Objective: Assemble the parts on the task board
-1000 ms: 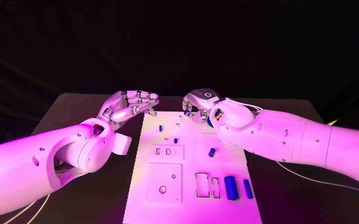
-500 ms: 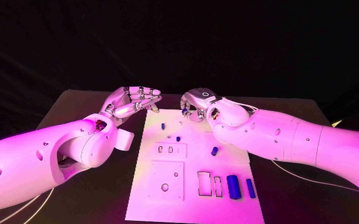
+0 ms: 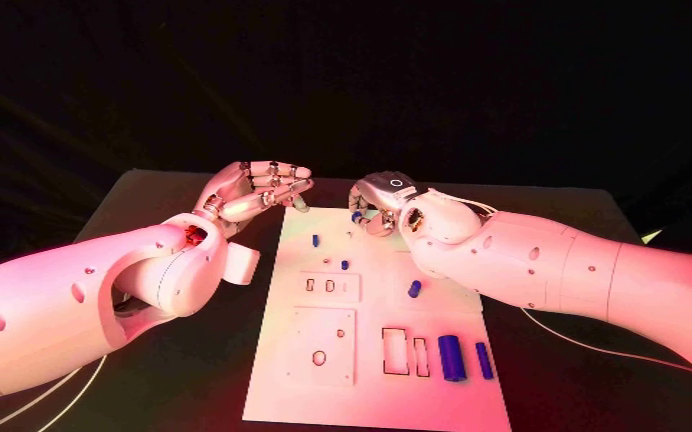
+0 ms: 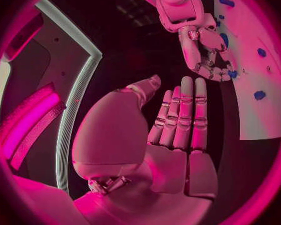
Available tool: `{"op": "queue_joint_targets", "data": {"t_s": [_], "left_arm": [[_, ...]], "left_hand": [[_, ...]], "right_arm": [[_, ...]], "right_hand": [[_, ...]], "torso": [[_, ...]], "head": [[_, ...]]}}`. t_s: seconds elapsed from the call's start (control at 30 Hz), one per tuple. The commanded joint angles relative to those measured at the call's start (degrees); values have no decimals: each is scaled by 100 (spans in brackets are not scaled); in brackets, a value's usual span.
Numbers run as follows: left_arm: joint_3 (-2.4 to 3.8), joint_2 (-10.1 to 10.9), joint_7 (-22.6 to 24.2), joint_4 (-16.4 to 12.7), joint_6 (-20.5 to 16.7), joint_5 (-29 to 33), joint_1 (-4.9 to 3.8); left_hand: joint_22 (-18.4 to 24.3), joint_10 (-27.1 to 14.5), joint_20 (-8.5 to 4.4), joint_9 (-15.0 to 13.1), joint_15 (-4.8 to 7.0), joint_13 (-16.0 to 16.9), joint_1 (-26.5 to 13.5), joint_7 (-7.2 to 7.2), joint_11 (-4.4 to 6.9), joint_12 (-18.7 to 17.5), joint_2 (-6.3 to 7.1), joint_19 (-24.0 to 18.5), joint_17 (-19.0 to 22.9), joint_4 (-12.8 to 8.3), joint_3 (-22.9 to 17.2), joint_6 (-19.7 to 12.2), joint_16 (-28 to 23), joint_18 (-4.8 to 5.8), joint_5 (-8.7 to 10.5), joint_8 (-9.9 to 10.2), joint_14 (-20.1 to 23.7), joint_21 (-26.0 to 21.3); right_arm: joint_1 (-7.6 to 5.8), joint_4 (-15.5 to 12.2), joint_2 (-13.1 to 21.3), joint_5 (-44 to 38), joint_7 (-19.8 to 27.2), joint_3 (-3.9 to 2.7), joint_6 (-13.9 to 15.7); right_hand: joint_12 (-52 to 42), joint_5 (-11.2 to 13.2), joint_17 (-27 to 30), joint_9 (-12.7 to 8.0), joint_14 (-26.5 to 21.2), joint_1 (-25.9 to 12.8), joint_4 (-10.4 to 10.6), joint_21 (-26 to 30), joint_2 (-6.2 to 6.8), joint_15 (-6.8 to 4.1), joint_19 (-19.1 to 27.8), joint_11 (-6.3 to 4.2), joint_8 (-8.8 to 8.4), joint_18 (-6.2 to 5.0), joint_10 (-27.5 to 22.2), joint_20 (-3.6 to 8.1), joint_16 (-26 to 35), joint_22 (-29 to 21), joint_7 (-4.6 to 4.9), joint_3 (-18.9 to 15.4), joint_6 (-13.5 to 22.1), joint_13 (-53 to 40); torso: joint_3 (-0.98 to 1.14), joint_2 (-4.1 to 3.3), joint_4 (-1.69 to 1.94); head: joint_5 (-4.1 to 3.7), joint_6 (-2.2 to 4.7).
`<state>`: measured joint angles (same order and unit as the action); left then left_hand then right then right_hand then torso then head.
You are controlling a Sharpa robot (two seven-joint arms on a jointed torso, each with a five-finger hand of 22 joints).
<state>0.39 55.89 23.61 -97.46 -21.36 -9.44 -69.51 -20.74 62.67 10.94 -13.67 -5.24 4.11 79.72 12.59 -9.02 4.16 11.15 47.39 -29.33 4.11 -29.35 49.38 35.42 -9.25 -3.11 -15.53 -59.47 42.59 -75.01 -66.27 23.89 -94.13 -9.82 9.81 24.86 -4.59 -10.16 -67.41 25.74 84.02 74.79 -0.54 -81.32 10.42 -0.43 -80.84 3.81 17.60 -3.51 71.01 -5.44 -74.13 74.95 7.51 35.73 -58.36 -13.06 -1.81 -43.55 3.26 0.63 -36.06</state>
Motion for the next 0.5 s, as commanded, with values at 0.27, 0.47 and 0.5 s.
{"op": "queue_joint_targets", "data": {"t_s": [0.27,0.47,0.5], "left_arm": [[5,-6,37,-9,150,40,-25],[5,-3,38,-7,176,45,-29],[5,-3,38,-7,179,45,-30]], "left_hand": [[-15,4,-5,-9,11,8,-18,55,-14,-21,-52,-48,-12,-7,-37,-8,48,-105,-8,37,46,37],[-20,1,-5,-10,10,7,-20,57,-16,-22,-53,-54,-14,-6,-38,-11,53,-105,-8,39,51,44],[-20,1,-5,-10,10,7,-20,57,-16,-22,-53,-54,-14,-6,-38,-11,53,-105,-8,39,51,44]], "right_arm": [[12,131,-76,14,93,2,-207],[14,209,-124,22,121,3,-209],[14,219,-132,33,128,3,-215]], "right_hand": [[11,-5,40,12,185,-70,17,19,2,-9,17,15,3,32,-43,-14,-16,117,26,13,60,-1],[61,39,117,29,159,-134,42,75,38,16,76,46,-41,14,-123,-35,25,46,51,23,131,9],[92,70,192,37,137,-160,55,131,55,35,133,69,-64,-3,-196,-50,73,-29,69,36,166,27]], "torso": [[-2,1,-2],[0,1,-7],[1,1,-5]], "head": [[31,-7],[36,-8],[35,-6]]}}
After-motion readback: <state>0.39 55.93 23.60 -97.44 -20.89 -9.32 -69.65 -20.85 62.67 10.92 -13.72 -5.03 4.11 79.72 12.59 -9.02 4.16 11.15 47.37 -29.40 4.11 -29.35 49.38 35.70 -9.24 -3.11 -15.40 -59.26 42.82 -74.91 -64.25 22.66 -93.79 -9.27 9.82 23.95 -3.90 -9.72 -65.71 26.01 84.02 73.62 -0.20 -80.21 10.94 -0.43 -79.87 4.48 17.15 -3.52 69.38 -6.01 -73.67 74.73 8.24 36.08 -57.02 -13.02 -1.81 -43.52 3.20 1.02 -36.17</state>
